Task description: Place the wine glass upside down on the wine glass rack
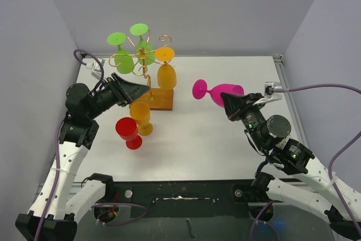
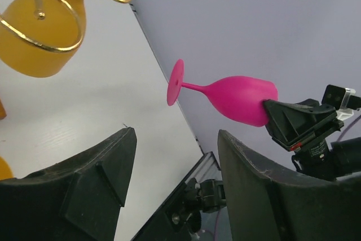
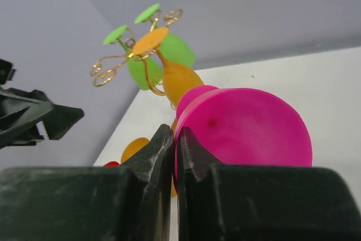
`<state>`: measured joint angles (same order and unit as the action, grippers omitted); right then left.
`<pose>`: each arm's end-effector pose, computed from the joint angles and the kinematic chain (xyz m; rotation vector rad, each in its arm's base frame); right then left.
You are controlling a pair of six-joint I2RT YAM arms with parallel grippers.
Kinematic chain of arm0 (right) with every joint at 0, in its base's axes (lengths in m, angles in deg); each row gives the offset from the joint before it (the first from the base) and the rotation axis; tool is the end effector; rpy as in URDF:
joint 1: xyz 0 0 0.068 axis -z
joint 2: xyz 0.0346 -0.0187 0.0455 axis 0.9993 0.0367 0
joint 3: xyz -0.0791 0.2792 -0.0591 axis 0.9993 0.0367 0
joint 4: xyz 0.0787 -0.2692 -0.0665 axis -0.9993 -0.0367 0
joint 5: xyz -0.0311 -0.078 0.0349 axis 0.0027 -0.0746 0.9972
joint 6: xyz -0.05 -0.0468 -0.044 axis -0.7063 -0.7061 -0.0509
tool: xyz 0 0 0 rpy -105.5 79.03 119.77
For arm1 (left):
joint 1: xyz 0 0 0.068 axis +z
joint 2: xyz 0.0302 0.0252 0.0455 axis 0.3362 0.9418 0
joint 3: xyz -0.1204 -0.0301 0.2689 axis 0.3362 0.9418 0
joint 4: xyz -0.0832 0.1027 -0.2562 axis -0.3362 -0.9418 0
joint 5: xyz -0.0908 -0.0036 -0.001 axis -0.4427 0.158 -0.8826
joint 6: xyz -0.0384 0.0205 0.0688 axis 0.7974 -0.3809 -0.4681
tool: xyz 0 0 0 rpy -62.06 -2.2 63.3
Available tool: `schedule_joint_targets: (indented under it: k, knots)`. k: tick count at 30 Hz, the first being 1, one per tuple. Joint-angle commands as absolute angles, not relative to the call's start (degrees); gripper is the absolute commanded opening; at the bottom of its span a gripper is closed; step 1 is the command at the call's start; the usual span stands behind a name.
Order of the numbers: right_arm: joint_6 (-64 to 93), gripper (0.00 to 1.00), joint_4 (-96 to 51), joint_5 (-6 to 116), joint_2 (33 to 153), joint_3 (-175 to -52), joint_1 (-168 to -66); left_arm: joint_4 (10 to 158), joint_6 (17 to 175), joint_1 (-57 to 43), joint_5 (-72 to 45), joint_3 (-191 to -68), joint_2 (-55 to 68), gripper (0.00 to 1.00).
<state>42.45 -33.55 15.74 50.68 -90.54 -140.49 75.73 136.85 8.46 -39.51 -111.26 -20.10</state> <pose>0.1393 0.1216 0.4221 0.2050 1.5815 0.7888 0.2176 -0.0837 0.4129 -0.1090 1.7488 -1.3060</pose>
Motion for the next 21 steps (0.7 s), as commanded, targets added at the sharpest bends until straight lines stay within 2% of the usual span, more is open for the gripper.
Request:
schedule_joint_targets:
  k: [1, 3, 8, 13, 21]
  knots:
    - [34.6, 0.0, -15.0, 24.2, 53.6, -93.5, -141.1, 91.6, 150.9, 7.7, -45.4, -113.7, -17.8, 0.58]
    - [33.1, 0.0, -13.3, 26.9, 55.7, -96.2, -141.1, 96.1, 156.3, 6.9, -45.4, -114.3, -17.2, 0.59]
    - [29.2, 0.0, -3.3, 30.3, 60.2, -97.4, -142.2, 94.4, 159.7, 3.6, -41.5, -118.2, -14.1, 0.6]
    - [20.3, 0.0, 5.2, 27.6, 66.8, -100.6, -146.4, 95.3, 165.0, -0.9, -34.4, -119.0, -11.5, 0.6]
    - [3.3, 0.0, 14.8, 20.1, 75.5, -104.4, -156.8, 92.8, 169.8, -1.4, -26.2, -120.3, -10.6, 0.6]
